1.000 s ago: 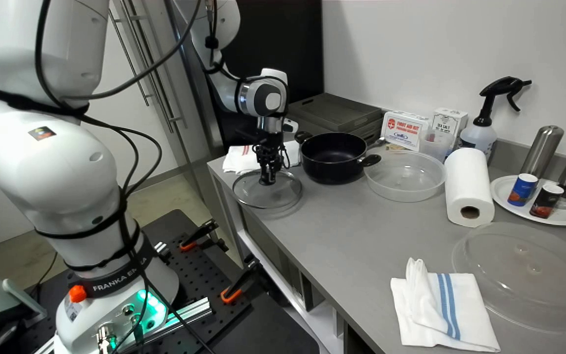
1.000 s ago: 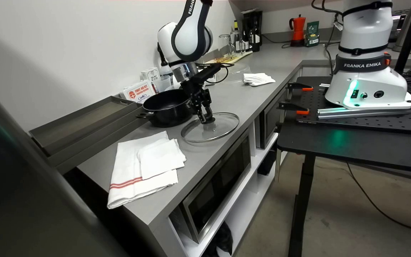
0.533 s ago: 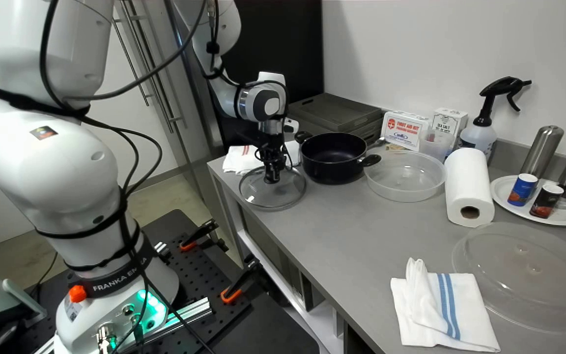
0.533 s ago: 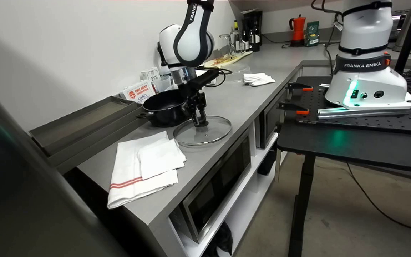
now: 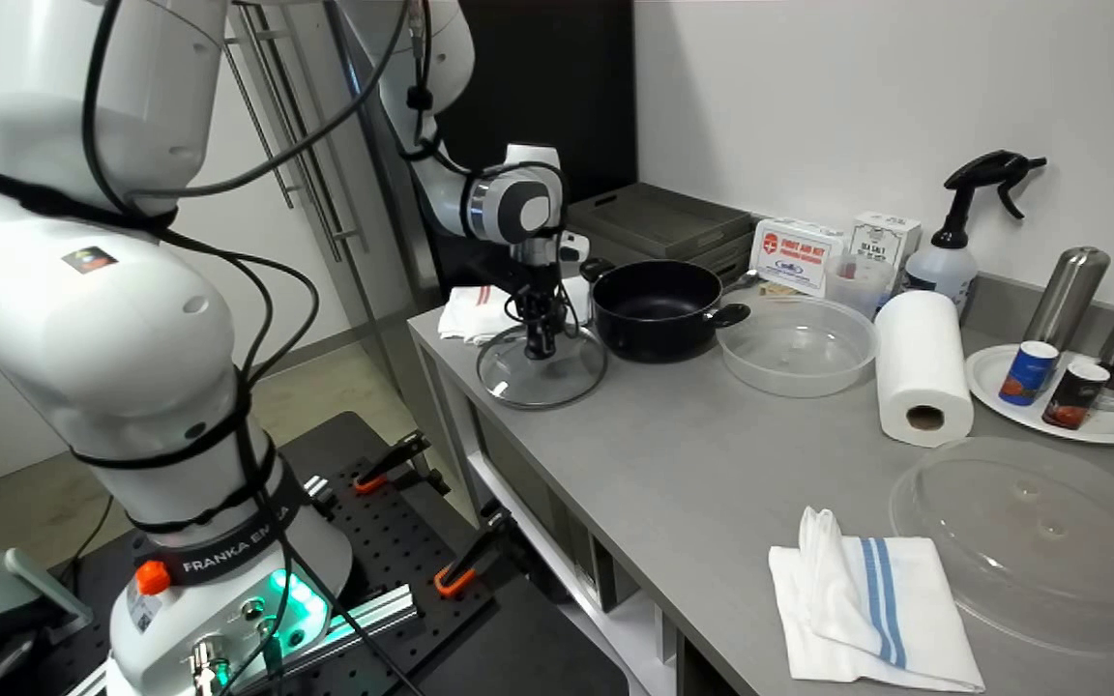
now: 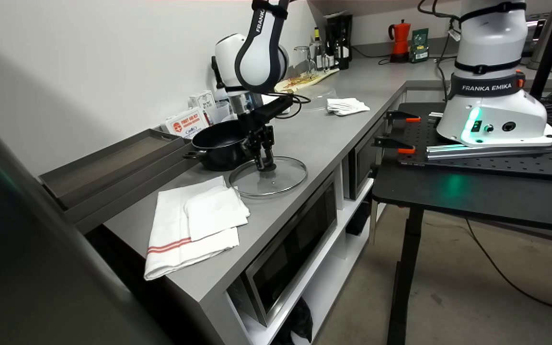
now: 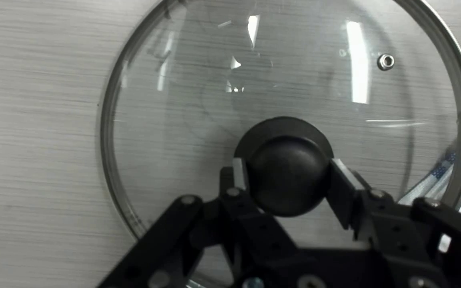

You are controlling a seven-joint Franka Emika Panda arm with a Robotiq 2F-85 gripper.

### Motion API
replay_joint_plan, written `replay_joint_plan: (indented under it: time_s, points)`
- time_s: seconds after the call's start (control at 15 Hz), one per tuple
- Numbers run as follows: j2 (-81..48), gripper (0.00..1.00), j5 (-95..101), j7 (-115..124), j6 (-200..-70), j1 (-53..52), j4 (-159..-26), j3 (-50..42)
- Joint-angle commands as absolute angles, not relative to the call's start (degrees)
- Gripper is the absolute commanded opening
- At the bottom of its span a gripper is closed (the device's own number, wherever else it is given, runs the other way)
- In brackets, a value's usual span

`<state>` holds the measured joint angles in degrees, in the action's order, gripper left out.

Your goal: Place the glass lid on the pot then remove it from the pot.

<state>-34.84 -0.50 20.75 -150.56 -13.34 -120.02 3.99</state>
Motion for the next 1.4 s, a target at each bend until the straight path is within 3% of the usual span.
replay_joint_plan:
  time_s: [0.0,1.33]
  points:
    - [-34.4,0.25,0.3,21.7,-151.4,-15.6,-120.1,1.6]
    - [-35.8,0.25,4.4,27.3,-149.7,-21.7,-119.3,-5.1]
